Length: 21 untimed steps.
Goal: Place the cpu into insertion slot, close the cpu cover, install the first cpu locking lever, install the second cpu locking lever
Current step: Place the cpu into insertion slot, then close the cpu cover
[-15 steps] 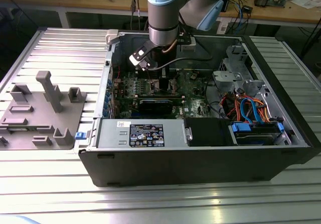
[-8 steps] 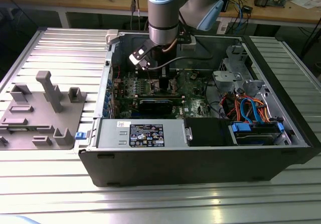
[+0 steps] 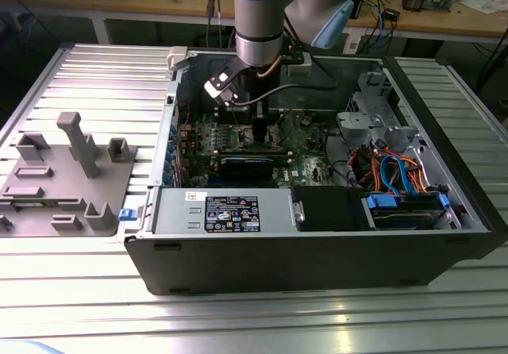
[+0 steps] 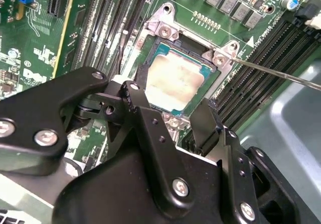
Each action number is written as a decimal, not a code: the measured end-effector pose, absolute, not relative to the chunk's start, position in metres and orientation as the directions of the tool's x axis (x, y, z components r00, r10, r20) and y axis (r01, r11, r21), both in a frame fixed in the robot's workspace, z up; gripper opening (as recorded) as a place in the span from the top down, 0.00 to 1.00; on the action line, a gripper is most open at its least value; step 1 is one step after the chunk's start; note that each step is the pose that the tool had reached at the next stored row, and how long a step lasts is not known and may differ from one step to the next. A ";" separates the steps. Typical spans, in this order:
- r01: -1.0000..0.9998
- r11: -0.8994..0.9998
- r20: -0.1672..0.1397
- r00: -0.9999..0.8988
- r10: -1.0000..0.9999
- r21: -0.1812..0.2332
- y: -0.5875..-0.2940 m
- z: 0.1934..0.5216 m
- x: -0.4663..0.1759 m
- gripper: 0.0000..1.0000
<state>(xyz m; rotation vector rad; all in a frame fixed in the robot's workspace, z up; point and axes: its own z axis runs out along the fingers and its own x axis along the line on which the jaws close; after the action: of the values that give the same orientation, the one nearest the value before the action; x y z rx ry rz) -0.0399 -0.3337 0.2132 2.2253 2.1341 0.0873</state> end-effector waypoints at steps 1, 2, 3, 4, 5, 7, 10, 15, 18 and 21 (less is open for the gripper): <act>0.996 -0.042 0.001 0.042 0.999 0.080 -0.334 0.214 -0.040 0.39; 0.996 -0.042 0.002 0.042 0.999 0.078 -0.334 0.214 -0.039 0.40; 0.996 -0.042 0.001 0.042 0.999 0.075 -0.334 0.214 -0.038 0.47; 0.997 -0.042 0.001 0.042 0.999 0.072 -0.334 0.214 -0.038 0.53; 0.997 -0.042 0.001 0.042 0.999 0.069 -0.334 0.214 -0.037 0.53; 0.997 -0.042 0.001 0.042 0.999 0.067 -0.334 0.214 -0.037 0.65; 0.997 -0.042 0.001 0.042 0.999 0.067 -0.334 0.214 -0.037 0.89; 0.997 -0.042 0.001 0.042 0.999 0.067 -0.334 0.214 -0.037 0.89; 0.997 -0.042 0.001 0.042 0.999 0.067 -0.334 0.214 -0.037 0.89; 0.997 -0.042 0.001 0.042 0.999 0.067 -0.334 0.214 -0.037 0.89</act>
<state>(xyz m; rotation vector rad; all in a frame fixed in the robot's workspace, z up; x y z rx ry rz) -0.0368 -0.3338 0.2143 2.2324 2.1408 0.0729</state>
